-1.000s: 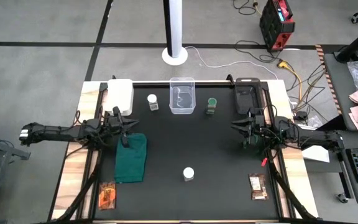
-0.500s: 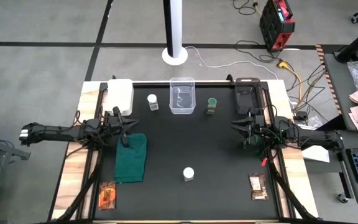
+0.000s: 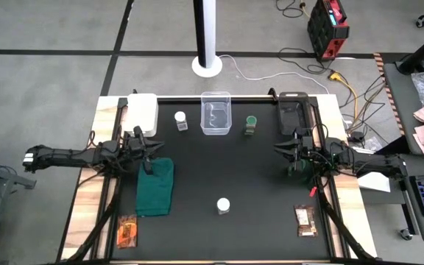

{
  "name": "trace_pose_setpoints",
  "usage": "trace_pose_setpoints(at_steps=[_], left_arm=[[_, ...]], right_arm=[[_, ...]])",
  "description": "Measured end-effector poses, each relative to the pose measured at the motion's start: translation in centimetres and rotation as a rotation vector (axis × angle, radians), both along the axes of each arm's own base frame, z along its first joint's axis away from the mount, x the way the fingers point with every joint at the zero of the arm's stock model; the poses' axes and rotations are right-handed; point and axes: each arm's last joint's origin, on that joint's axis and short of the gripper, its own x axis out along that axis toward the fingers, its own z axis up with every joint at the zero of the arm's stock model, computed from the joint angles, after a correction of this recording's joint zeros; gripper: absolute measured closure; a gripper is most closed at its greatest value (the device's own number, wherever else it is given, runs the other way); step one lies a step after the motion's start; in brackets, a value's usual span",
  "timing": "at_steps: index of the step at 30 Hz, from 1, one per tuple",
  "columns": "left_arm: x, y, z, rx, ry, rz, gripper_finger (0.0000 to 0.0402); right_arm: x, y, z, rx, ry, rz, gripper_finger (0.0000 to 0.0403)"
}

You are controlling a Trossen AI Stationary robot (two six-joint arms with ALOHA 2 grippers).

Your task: Sort spices by type

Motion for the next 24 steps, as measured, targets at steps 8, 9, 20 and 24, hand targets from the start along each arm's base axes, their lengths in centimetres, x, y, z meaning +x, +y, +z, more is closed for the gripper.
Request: trace_pose_setpoints(at_steps=[8, 9, 20, 24], left_arm=[[0.0, 0.0, 0.0, 0.0, 0.0, 0.0, 0.04], [0.0, 0.0, 0.0, 0.0, 0.0, 0.0, 0.04], [0.0, 0.0, 0.0, 0.0, 0.0, 0.0, 0.04], [0.0, 0.0, 0.0, 0.0, 0.0, 0.0, 0.04]], right_arm=[[0.0, 0.0, 0.0, 0.0, 0.0, 0.0, 0.0327], [0.0, 0.0, 0.0, 0.0, 0.0, 0.0, 0.0325], [0.0, 0.0, 0.0, 0.0, 0.0, 0.0, 0.0305], [0.0, 0.0, 0.0, 0.0, -0.001, 0.0, 0.0307]])
